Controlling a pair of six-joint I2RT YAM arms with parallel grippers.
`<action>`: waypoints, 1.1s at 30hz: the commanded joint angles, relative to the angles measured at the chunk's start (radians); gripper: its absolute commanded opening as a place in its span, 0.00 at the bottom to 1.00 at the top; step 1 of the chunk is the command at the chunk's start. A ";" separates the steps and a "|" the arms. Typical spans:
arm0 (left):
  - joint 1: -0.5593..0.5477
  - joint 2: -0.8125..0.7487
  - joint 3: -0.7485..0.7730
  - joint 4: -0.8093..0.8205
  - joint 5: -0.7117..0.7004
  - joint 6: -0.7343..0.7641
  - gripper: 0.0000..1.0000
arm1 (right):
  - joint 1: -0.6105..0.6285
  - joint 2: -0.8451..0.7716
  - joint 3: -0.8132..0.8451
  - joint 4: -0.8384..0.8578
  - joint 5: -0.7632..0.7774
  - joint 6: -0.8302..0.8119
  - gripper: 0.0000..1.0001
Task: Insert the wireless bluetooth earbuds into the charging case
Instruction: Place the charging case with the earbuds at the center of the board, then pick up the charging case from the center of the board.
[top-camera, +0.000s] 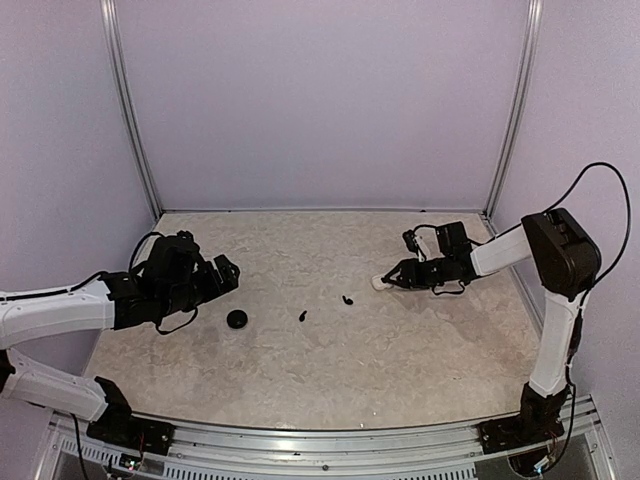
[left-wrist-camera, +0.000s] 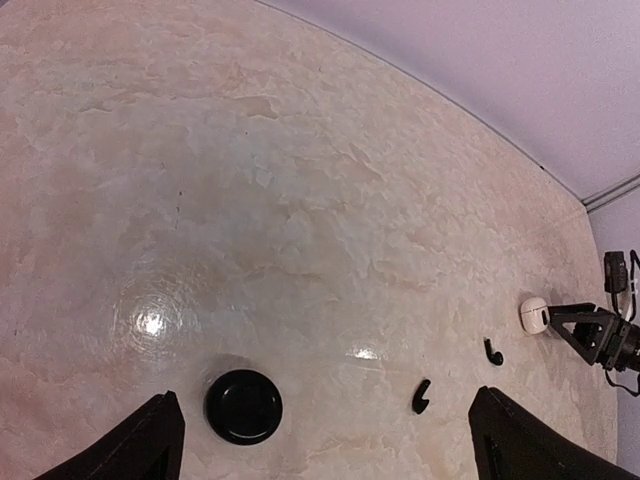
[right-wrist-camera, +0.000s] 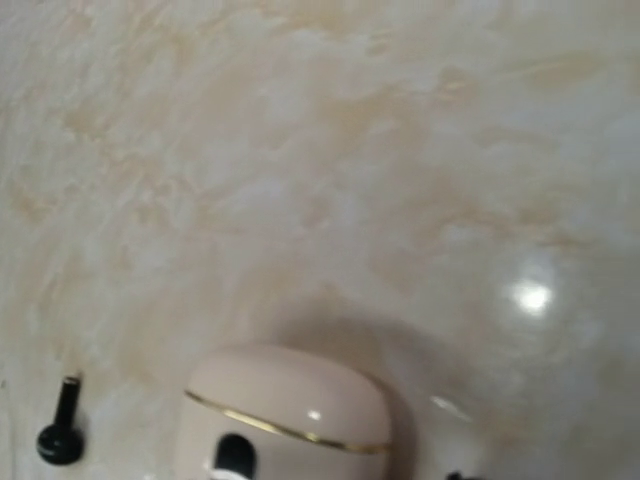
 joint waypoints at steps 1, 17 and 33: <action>0.016 0.002 -0.009 -0.031 0.057 -0.023 0.99 | -0.027 -0.077 -0.015 -0.032 0.043 -0.029 0.59; 0.036 0.208 -0.022 0.008 0.138 0.049 0.91 | -0.032 -0.290 -0.072 -0.035 0.064 -0.076 0.82; 0.034 0.396 0.011 0.035 0.127 0.243 0.79 | -0.025 -0.414 -0.184 0.093 -0.075 -0.092 0.84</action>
